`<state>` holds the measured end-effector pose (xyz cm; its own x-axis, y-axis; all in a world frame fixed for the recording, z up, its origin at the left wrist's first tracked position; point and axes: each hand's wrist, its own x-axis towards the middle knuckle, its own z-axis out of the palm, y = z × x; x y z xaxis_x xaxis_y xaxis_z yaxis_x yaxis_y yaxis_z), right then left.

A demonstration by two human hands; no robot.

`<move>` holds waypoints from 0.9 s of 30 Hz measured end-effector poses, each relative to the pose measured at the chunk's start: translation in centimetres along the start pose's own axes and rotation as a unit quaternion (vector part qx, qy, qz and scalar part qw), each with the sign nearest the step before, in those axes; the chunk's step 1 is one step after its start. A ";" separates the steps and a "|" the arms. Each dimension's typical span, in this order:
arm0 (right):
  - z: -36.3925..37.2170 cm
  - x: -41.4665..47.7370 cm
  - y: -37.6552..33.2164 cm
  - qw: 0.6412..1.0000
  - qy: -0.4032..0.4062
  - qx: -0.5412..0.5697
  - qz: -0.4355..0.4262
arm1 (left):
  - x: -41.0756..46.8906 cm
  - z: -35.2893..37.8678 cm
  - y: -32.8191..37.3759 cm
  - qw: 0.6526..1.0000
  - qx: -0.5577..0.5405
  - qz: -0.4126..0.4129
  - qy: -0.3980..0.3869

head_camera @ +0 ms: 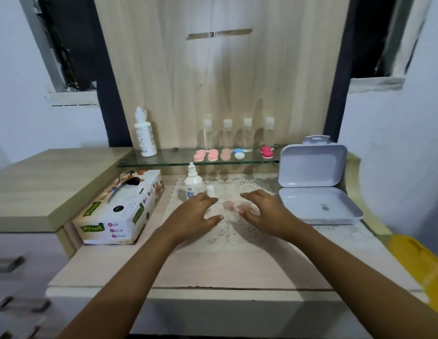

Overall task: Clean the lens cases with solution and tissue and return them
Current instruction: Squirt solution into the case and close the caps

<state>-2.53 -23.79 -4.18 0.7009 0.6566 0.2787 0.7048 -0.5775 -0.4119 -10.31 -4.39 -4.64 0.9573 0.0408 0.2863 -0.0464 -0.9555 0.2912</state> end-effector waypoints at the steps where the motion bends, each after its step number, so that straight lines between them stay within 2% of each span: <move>1: 0.2 0.0 0.5 1.000 -0.002 0.002 0.006 | 0.1 0.5 0.0 1.000 -0.003 0.002 -0.001; 5: 1.2 0.1 1.1 1.000 -0.003 0.013 0.016 | 0.4 2.2 0.1 1.000 -0.007 0.013 -0.012; 10: 3.2 0.4 0.9 0.998 0.045 0.048 -0.004 | 0.7 3.3 -0.3 1.000 -0.005 0.015 0.012; 18: 4.2 0.8 1.4 0.996 0.064 0.065 -0.019 | 0.6 3.6 -0.9 0.999 -0.032 0.017 0.027; 21: 4.3 0.9 1.6 0.996 0.064 0.060 -0.016 | 0.2 3.0 -0.6 0.991 -0.057 -0.002 0.122; 25: 4.3 1.0 1.7 0.995 0.066 0.070 -0.007 | 0.7 1.4 -0.6 0.945 -0.113 -0.069 0.299; 27: 4.3 1.0 1.8 0.995 0.065 0.071 -0.004 | 1.5 1.0 -1.2 0.927 -0.151 -0.123 0.319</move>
<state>-1.04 -22.10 -8.37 0.7096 0.5881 0.3881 0.6947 -0.4916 -0.5252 -8.56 -3.46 -5.47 0.5895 0.5038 0.6314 -0.0180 -0.7732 0.6339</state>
